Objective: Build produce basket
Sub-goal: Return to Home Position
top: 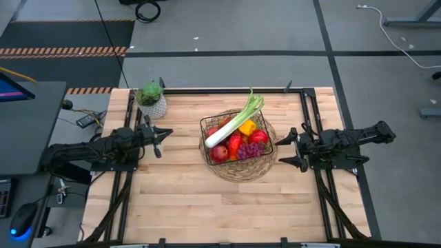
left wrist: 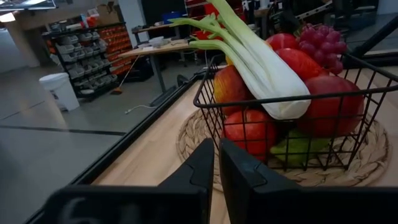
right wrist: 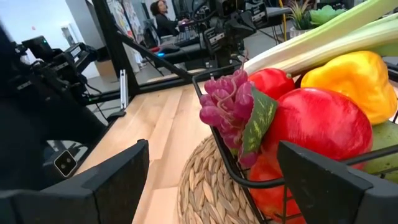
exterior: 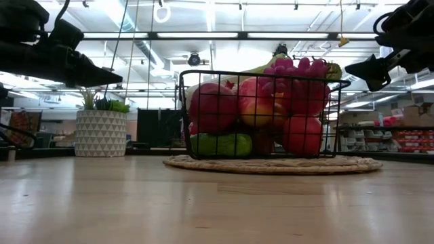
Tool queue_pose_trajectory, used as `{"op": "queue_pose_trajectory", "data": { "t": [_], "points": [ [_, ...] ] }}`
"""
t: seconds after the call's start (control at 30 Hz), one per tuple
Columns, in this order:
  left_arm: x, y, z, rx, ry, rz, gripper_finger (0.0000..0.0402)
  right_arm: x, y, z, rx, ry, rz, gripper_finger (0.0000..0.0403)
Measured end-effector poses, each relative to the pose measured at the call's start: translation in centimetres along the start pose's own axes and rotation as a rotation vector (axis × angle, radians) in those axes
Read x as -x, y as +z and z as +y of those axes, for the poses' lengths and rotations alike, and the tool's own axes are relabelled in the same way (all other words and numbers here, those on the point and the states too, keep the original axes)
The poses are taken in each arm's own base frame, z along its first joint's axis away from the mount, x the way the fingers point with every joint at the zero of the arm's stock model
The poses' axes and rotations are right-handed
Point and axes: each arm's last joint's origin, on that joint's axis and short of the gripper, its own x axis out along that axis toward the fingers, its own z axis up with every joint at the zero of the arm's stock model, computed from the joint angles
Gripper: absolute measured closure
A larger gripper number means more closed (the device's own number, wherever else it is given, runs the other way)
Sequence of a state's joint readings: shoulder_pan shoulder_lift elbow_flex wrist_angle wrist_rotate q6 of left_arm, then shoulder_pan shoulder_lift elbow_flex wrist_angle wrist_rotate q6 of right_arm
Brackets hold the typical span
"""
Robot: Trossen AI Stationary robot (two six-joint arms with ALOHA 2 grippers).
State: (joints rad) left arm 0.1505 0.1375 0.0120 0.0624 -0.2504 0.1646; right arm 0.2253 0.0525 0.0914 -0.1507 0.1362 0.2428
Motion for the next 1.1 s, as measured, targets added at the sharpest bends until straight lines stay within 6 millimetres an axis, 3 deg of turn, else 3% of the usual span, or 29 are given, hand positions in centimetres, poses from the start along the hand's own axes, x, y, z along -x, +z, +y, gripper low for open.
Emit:
{"op": "queue_pose_trajectory", "data": {
  "t": [1.1],
  "points": [
    [0.0,-0.01,-0.01,0.001,-0.001,-0.001,0.0363,0.0,0.0,0.0,0.0,0.0,0.0,0.0046]
  ]
}}
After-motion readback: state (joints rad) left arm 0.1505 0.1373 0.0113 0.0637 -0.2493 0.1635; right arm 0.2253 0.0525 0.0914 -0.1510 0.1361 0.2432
